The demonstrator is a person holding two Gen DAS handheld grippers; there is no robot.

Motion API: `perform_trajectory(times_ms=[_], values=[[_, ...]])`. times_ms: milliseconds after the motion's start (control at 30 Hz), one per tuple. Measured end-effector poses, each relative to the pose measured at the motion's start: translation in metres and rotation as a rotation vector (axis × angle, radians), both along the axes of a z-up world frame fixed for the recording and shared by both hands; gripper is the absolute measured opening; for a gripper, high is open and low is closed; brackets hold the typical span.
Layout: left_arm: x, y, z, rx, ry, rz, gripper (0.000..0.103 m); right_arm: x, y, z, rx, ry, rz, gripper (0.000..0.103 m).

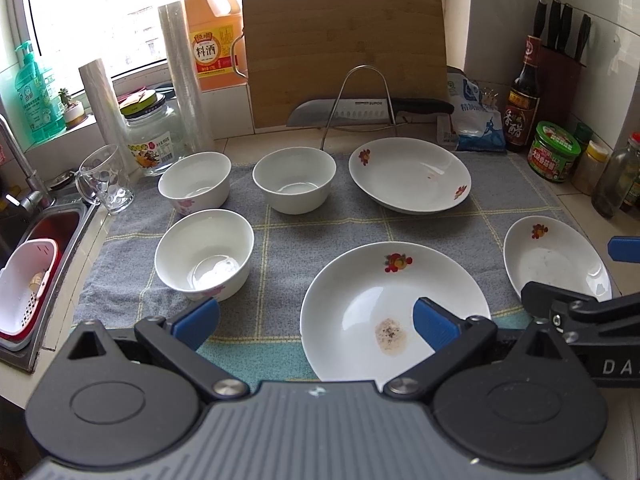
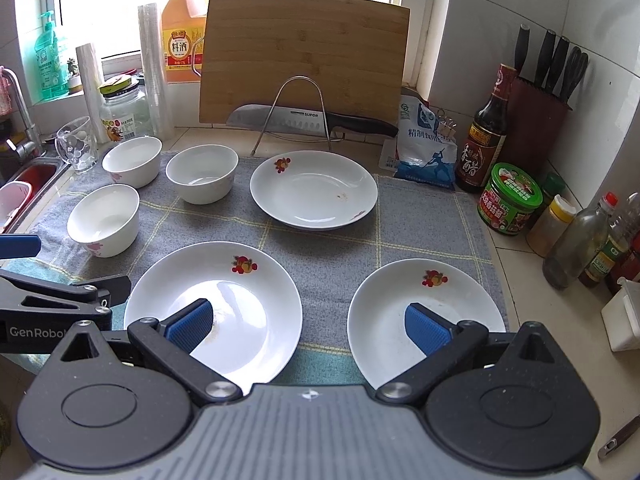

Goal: Organize plates and bowls
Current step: 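Move the left tool toward the floral plate beside the green jar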

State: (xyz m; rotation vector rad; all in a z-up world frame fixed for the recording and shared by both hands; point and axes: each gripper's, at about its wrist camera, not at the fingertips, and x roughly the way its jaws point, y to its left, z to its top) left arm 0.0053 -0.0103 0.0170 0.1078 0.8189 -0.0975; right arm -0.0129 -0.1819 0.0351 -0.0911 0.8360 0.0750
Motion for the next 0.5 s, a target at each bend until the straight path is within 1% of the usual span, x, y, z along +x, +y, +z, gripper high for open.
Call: perform_trajectory(times_ms=[133,233,500], values=[[0.001,-0.007,0.000,-0.013,-0.039,-0.030,0.102,-0.003,-0.011,0.003,0.007,-0.033,0.014,0.103],[0.000,-0.013,0.001,-0.016,-0.084,-0.040,0.102,-0.005,-0.023,0.004,-0.002,-0.059,0.008,0.103],[0.005,-0.035,0.000,-0.054,-0.114,-0.114,0.102,-0.015,-0.066,-0.002,-0.030,-0.092,-0.030,0.103]])
